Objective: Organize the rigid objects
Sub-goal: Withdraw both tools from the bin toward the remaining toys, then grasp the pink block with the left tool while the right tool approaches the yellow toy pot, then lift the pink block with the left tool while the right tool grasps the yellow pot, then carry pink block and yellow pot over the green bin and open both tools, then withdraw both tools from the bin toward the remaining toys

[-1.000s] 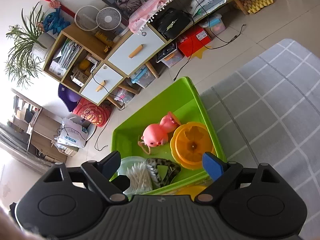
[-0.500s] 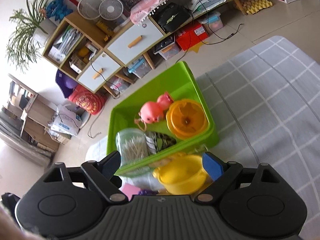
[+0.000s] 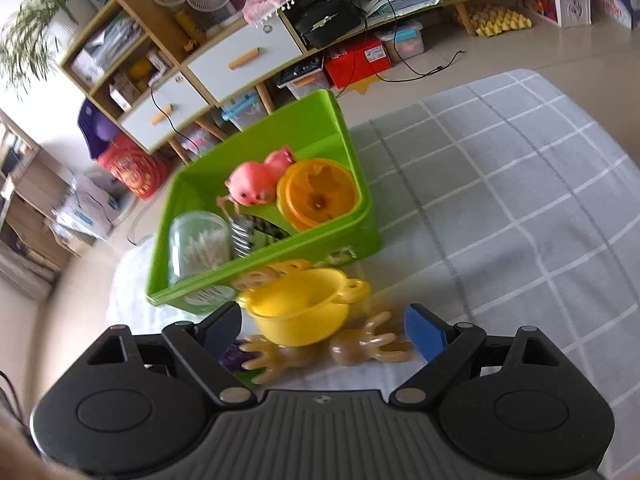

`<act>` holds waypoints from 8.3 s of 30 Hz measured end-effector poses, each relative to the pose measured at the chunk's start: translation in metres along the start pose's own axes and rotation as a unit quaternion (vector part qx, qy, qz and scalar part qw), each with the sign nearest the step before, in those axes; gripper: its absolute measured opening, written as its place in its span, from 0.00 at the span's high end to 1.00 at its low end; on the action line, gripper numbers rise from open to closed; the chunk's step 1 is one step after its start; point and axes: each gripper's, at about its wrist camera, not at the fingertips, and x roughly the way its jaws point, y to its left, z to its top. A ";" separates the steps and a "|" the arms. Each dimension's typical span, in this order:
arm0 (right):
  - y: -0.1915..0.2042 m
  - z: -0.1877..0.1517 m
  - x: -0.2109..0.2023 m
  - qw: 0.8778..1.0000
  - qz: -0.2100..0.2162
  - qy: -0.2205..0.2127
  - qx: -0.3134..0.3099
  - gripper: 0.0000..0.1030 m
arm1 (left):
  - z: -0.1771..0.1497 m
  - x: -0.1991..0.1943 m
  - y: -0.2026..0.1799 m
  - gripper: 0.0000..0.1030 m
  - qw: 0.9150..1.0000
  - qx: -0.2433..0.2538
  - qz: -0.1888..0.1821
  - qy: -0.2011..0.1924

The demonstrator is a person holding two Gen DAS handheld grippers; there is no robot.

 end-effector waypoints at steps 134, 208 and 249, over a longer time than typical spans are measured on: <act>0.046 -0.019 0.070 0.997 0.055 0.014 -0.051 0.45 | 0.011 0.022 -0.004 0.36 0.997 0.080 0.022 0.003; 0.011 0.055 0.044 0.988 0.111 -0.101 0.024 0.38 | 0.111 0.091 -0.063 0.19 0.990 0.064 -0.114 -0.043; -0.008 0.006 -0.033 0.996 0.047 -0.063 0.037 0.34 | 0.033 -0.005 -0.030 0.02 0.995 0.003 -0.095 0.006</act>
